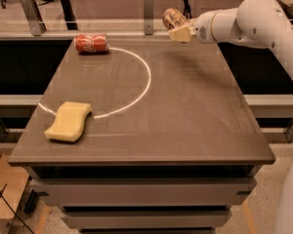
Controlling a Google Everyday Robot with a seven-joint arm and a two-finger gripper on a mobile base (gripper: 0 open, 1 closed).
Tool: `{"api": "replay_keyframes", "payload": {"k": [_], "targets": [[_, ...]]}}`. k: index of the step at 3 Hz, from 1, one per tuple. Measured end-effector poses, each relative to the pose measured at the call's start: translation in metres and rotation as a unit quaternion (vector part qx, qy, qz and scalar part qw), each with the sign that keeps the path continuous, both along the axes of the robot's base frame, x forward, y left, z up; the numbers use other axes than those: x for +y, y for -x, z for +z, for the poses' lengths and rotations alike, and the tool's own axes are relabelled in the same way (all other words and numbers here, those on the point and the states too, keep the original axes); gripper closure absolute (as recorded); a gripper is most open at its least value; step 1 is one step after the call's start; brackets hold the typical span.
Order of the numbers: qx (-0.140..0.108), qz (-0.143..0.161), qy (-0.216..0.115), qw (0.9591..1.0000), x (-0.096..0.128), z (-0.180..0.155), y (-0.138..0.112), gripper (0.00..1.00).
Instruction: Move orange can near sponge
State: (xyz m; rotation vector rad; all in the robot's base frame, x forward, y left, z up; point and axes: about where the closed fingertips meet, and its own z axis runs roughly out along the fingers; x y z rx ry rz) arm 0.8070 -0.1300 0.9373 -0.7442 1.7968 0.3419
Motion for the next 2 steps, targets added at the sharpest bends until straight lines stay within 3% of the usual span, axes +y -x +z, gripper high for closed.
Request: {"api": "replay_keyframes", "payload": {"k": [1,2], "targets": [[-0.002,0.015,0.008,0.9999,0.007,0.004,0.004,1.0],[0.004,0.075,0.023,0.9969,0.038,0.004,0.039,1.0]]}}
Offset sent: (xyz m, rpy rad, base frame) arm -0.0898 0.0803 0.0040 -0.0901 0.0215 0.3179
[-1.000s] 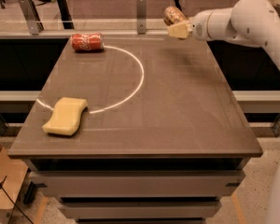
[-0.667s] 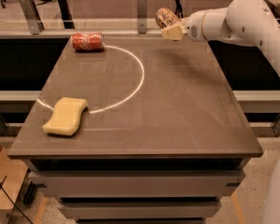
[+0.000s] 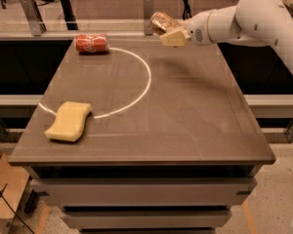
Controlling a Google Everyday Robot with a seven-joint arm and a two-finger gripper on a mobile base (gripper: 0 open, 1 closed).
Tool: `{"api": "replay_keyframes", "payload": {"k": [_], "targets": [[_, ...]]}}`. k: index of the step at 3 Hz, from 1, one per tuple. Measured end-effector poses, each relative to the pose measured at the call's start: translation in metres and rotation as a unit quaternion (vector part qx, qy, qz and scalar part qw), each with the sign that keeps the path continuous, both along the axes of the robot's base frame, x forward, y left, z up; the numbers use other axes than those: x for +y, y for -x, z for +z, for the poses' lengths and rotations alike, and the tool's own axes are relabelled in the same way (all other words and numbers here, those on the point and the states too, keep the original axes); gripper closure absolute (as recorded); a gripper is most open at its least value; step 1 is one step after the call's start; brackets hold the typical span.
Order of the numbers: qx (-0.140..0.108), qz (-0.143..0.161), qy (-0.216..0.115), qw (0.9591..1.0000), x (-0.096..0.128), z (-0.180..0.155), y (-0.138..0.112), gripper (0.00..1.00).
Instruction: Move orange can near sponge
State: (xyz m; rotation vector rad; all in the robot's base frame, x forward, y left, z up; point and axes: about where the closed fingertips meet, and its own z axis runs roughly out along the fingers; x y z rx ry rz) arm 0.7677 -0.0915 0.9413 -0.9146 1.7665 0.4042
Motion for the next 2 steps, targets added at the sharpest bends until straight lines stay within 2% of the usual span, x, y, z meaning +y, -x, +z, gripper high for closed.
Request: {"api": "replay_keyframes", "payload": {"k": [1,2], "targets": [[0.007,0.081,0.008,0.9967,0.045,-0.002,0.045,1.0],[0.018,0.156,0.009,0.9876,0.087,-0.009,0.09,1.0]]}}
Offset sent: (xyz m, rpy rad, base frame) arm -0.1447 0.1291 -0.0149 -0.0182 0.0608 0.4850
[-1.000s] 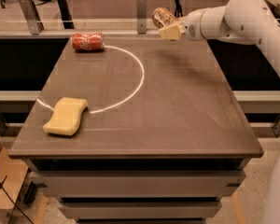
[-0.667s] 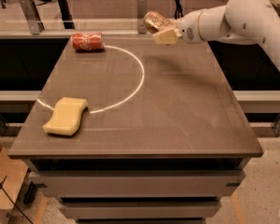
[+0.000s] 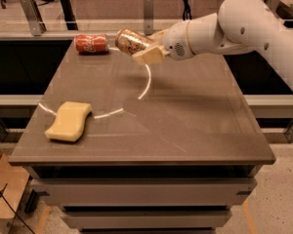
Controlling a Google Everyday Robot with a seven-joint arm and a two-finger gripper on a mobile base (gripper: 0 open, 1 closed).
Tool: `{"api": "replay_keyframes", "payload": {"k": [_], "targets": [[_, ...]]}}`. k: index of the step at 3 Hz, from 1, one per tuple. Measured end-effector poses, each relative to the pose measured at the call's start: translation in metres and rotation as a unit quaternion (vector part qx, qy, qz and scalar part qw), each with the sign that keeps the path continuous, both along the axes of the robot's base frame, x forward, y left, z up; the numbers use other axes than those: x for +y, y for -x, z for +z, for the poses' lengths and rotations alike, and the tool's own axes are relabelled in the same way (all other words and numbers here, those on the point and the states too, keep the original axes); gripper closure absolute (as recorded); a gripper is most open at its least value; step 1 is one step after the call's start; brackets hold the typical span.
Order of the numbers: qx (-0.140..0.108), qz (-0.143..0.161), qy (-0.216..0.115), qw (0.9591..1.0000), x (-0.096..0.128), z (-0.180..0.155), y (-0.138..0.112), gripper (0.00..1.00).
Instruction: Move orange can near sponge
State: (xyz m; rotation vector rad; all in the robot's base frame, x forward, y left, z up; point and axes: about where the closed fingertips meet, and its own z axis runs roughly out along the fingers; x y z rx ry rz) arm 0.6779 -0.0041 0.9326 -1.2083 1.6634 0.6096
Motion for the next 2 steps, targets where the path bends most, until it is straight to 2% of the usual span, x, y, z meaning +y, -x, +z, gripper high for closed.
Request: {"api": "replay_keyframes", "payload": {"k": [1,2], "targets": [[0.011,0.066,-0.006,0.9977,0.035,-0.005,0.043,1.0],[0.031,0.106,-0.011,0.9938,0.058,-0.018,0.074,1.0]]}}
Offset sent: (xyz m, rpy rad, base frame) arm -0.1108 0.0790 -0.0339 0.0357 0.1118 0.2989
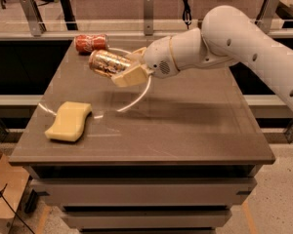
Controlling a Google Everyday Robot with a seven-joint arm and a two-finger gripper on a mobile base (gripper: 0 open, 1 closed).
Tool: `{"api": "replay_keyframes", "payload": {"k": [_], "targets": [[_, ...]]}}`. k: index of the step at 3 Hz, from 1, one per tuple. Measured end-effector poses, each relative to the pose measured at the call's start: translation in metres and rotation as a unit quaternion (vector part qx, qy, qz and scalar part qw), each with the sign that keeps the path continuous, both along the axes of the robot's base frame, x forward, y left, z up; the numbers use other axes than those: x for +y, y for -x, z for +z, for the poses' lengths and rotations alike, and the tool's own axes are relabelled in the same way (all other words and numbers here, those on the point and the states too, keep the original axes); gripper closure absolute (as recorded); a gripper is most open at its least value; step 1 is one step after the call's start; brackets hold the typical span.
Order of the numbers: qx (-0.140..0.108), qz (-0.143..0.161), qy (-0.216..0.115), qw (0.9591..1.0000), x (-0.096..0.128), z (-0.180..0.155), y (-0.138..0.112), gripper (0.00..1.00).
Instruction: Move orange can near sponge
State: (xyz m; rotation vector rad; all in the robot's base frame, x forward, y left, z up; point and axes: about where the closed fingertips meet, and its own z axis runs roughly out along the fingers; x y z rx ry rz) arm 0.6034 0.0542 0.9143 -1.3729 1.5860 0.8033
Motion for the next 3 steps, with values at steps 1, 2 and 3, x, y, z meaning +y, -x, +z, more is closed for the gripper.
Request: {"api": "replay_keyframes", "payload": {"k": [1,2,3], "targets": [[0.029,0.012,0.003,0.9995,0.011,-0.022,0.015,0.82],[0.051,0.013,0.008,0.9986,0.016,-0.04,0.024,0.59],[0.068,0.007,0.014,0.9976,0.019,-0.057,0.027,0.35]]}}
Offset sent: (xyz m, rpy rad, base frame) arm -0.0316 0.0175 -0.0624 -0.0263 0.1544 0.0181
